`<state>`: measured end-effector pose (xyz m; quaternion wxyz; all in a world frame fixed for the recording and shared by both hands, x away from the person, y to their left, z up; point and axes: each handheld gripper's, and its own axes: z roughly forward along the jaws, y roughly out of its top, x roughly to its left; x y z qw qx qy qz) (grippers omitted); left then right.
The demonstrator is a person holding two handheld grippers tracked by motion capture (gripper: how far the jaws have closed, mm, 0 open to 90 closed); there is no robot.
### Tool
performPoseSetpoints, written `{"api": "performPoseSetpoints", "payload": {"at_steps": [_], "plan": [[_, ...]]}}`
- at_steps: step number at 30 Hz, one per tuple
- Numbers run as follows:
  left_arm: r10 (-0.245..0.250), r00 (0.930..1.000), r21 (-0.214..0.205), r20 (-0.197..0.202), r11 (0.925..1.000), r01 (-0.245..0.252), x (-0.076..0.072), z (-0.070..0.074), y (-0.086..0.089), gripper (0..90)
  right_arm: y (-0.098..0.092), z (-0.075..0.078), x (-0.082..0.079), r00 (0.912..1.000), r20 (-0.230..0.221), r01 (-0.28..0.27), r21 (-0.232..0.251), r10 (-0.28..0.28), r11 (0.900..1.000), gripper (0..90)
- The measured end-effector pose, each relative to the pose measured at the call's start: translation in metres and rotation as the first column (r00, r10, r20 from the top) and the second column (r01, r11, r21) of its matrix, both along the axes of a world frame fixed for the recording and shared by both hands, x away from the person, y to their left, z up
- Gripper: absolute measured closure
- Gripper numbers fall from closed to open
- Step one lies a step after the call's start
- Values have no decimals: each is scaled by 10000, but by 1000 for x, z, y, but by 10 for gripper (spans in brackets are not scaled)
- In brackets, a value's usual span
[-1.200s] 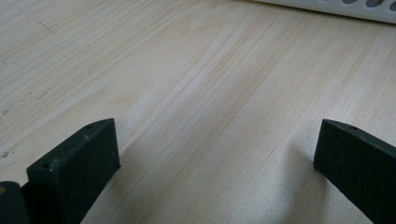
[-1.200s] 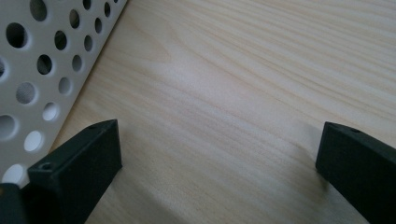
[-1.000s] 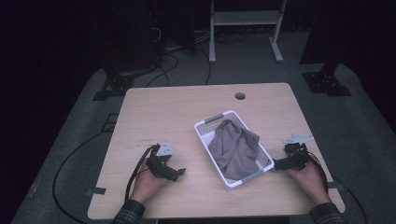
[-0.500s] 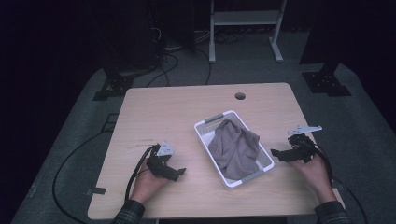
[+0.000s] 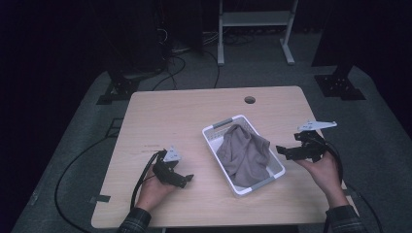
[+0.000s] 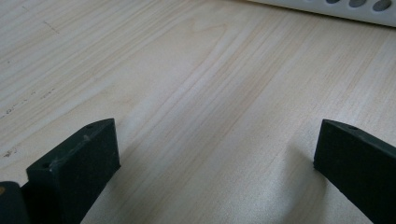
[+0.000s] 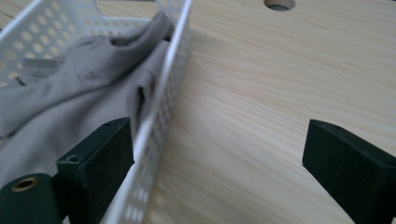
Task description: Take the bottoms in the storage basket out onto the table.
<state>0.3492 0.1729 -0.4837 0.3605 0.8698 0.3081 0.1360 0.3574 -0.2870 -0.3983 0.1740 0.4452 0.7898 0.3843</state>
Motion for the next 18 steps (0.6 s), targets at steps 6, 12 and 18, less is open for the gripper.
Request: {"api": "performPoseSetpoints", "payload": {"at_steps": [6,12,18], "plan": [[-1,10000,-1,3,10000,1,0,0,0,0,24,11,3,9986,87,-516,16,516,9987,78],[15,10000,-33,6,10000,-15,0,0,0,0,47,15,6,9964,59,-849,-31,850,9964,78],[21,10000,-37,-7,10000,-21,0,0,0,0,70,19,8,9918,122,-1273,-72,1273,9918,78]]}}
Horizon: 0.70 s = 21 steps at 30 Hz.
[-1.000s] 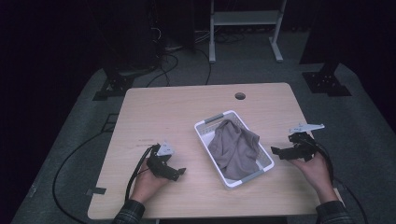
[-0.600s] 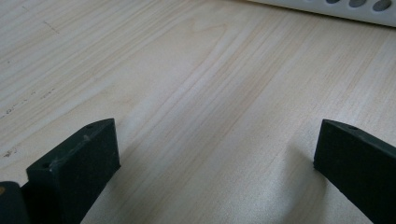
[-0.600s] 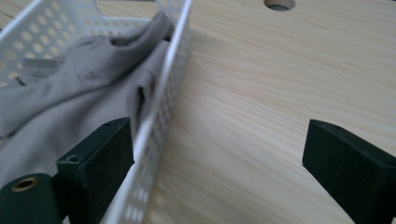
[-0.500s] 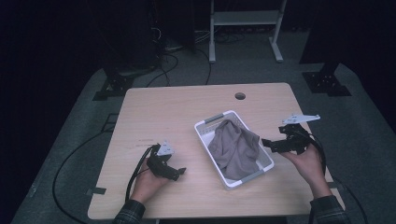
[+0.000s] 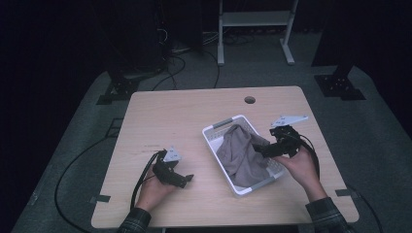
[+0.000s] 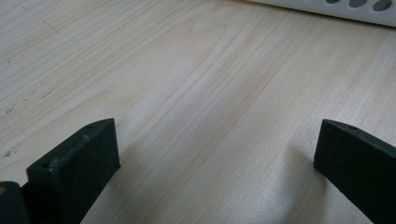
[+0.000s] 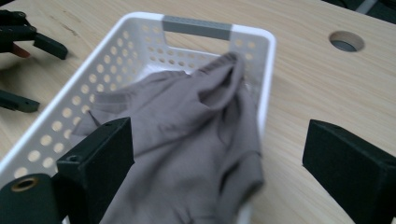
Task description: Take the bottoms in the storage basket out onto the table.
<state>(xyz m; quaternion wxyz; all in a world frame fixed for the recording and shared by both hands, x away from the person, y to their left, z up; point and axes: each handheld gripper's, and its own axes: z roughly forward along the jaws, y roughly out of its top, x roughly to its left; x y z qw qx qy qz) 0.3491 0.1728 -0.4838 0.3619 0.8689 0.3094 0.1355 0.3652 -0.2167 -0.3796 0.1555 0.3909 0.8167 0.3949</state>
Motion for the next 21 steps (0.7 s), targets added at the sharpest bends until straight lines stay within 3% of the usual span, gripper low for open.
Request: {"api": "performPoseSetpoints", "payload": {"at_steps": [8,11,20,21], "plan": [[-5,10000,9,-3,10000,5,0,0,0,0,37,-2,7,9986,-25,-522,-113,522,9986,70],[-1,10000,5,8,10000,1,0,0,0,0,50,-8,14,9974,-115,-719,-363,715,9968,22],[-9,10000,26,19,10000,9,0,0,0,0,71,-24,31,9952,-531,-849,-461,824,9953,22],[-15,10000,31,18,10000,15,0,0,0,0,76,-32,36,9941,-666,-898,-588,858,9942,13]]}}
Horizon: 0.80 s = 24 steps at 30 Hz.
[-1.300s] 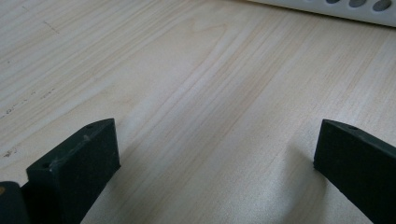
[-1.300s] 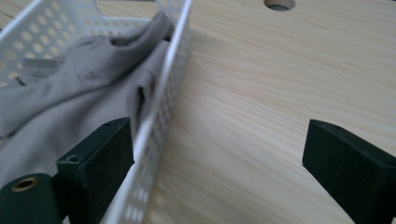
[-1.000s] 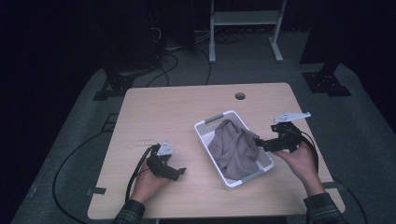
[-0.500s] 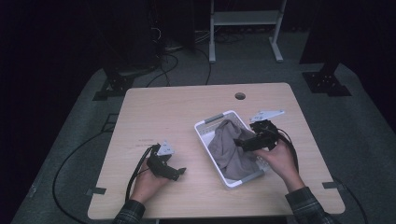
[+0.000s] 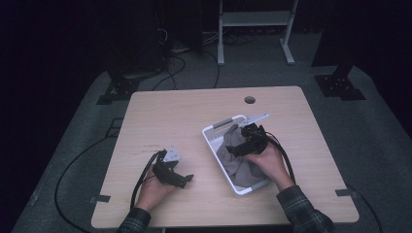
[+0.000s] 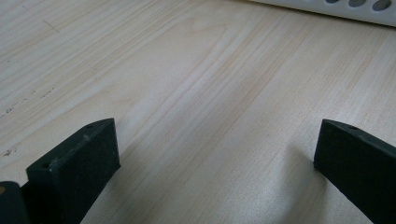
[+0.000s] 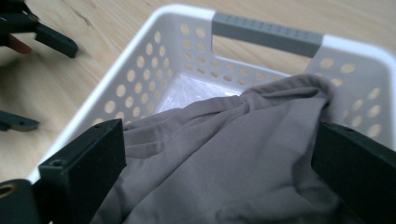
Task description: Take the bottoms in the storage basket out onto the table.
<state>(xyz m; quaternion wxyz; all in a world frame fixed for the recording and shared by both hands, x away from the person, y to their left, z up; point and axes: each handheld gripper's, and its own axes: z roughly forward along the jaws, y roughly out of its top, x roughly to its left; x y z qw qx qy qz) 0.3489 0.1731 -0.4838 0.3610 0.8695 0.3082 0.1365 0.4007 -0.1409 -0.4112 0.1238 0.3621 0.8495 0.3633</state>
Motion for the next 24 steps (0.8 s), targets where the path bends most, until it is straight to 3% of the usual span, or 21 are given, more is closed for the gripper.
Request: {"api": "performPoseSetpoints", "payload": {"at_steps": [6,10,11,14,16,17,22,24], "plan": [[-53,10000,55,8,10000,53,0,0,0,0,15,-17,6,9996,-229,-161,-718,145,9973,0],[-78,10000,44,10,10000,78,-1,0,0,0,23,-31,10,9967,-732,-460,-1536,350,9871,0],[-78,10000,44,10,10000,78,-1,0,0,0,23,-31,10,9967,-732,-460,-1536,350,9871,0],[-123,9999,43,1,9999,123,-1,0,-1,0,27,-39,11,9957,-883,-445,-2024,270,9783,0],[-144,9999,52,1,9999,144,-2,0,-1,0,30,-44,10,9973,-673,-441,-2421,286,9693,0],[-170,9999,44,-2,9998,170,-2,0,-2,0,33,-48,8,9986,-483,-339,-2794,212,9596,0],[-190,9998,32,1,9998,190,-3,0,-2,0,33,-49,10,9966,-821,-157,-2587,-58,9658,0],[-179,9998,7,-2,9998,179,-3,0,-2,0,31,-49,12,9922,-1243,-264,-2317,-27,9724,67]]}}
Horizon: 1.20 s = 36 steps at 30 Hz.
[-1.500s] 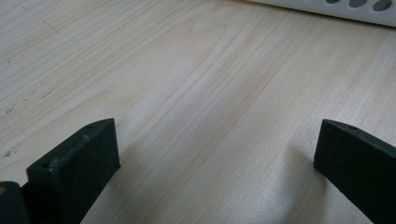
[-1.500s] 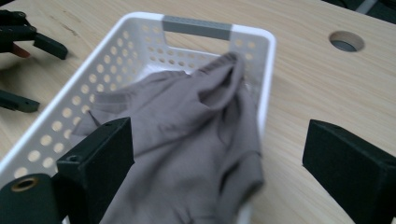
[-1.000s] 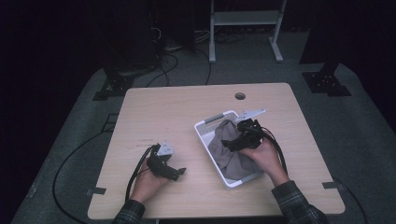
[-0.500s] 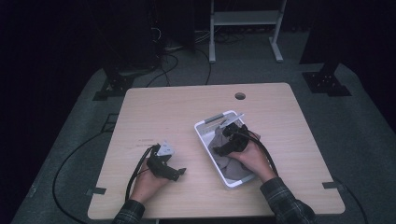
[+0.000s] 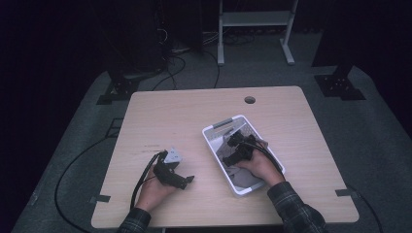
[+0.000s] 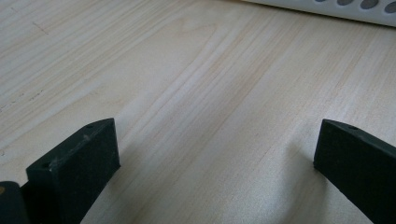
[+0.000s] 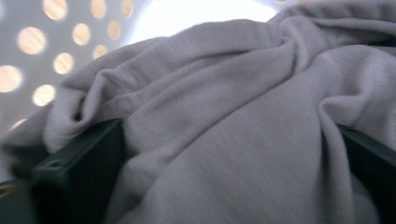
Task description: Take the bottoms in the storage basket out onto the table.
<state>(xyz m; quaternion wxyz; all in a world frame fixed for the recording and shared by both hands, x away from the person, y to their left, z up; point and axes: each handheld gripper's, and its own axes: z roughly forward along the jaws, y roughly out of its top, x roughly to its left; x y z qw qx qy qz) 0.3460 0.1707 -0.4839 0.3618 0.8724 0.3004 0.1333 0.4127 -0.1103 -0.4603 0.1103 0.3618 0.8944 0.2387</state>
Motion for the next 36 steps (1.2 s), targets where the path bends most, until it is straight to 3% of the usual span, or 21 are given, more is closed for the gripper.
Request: {"api": "performPoseSetpoints", "payload": {"at_steps": [5,6,8,15,19,23,27,33,36], "plan": [[0,10000,17,-9,10000,0,0,0,0,0,-4,2,0,9999,-145,73,268,-70,9996,194],[-19,10000,25,-7,10000,19,0,0,0,0,-5,4,-1,9995,-202,263,278,-257,9993,299],[-19,10000,23,-7,10000,19,0,0,0,0,-4,7,-2,9988,-314,371,206,-365,9991,388],[-86,10000,38,-16,10000,86,-1,0,-1,0,-1,13,1,9941,-812,729,102,-719,9973,551],[-99,9999,36,-12,9999,99,-1,0,-1,0,-7,16,4,9901,-1121,908,488,-849,9947,606],[-101,9999,37,-17,9999,101,-1,0,-1,0,-9,18,4,9906,-1119,867,658,-790,9941,629],[-128,9999,41,-10,9999,129,-1,0,0,0,-13,23,1,9923,-1033,798,1137,-681,9903,647],[-114,9999,25,9,9999,114,-1,0,-1,0,-23,35,-8,9959,-712,697,2236,-551,9722,650],[-116,9999,25,10,9999,116,-1,0,-1,0,-29,46,-13,9976,-482,595,2533,-488,9656,649]]}}
